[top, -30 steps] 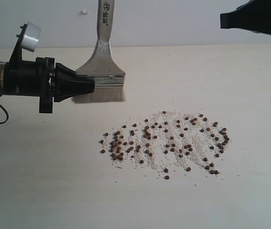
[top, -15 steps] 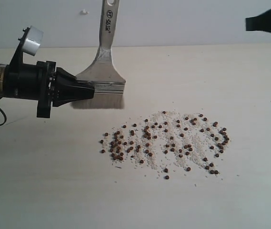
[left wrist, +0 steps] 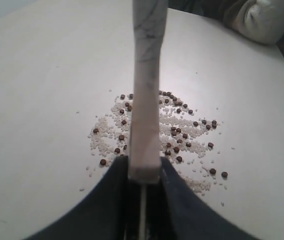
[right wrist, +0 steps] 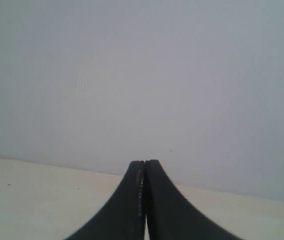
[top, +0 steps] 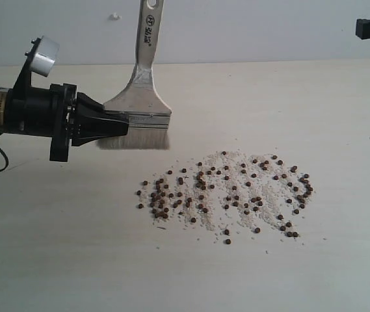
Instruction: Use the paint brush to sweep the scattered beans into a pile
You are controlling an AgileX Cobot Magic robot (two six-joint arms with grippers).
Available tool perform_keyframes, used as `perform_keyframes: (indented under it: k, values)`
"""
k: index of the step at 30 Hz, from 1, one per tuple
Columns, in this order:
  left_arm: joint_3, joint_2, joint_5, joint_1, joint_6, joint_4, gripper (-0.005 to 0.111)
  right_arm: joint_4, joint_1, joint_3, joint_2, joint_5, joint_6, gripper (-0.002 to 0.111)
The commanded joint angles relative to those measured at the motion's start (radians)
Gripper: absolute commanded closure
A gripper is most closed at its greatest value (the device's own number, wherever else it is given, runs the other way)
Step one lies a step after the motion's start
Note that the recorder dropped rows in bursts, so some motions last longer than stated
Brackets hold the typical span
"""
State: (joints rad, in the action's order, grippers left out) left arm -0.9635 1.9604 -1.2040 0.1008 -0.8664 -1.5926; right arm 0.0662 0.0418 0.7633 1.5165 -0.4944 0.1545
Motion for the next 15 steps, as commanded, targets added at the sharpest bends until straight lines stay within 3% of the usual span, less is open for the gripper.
perform_keyframes:
  k: [1,7,9,11,12,14,15]
  values:
    - [0.001,-0.011,-0.017,-0.002,-0.006,0.007,0.107,-0.005,0.005,0.1,0.06,0.191,0.051,0.108]
    - [0.001,-0.011,-0.017,-0.002,-0.006,0.007,0.107,-0.011,0.012,0.436,0.221,0.977,-0.047,0.108]
    - [0.001,-0.011,-0.017,-0.002,-0.006,0.007,0.107,-0.057,0.012,0.503,0.26,1.137,0.011,0.108]
    - [0.001,-0.011,-0.017,-0.002,-0.006,0.007,0.107,-0.175,0.012,0.5,0.265,1.126,0.117,0.108]
    - [0.001,-0.011,-0.017,-0.002,-0.006,0.011,0.107,-0.27,0.012,0.486,0.265,1.087,0.199,0.108]
    - [0.001,-0.011,-0.017,-0.002,-0.006,0.007,0.107,-0.719,0.012,0.421,0.263,0.991,0.573,0.108]
    - [0.001,-0.011,-0.017,-0.002,-0.006,0.004,0.107,-1.045,0.012,0.38,0.273,0.995,0.929,0.108]
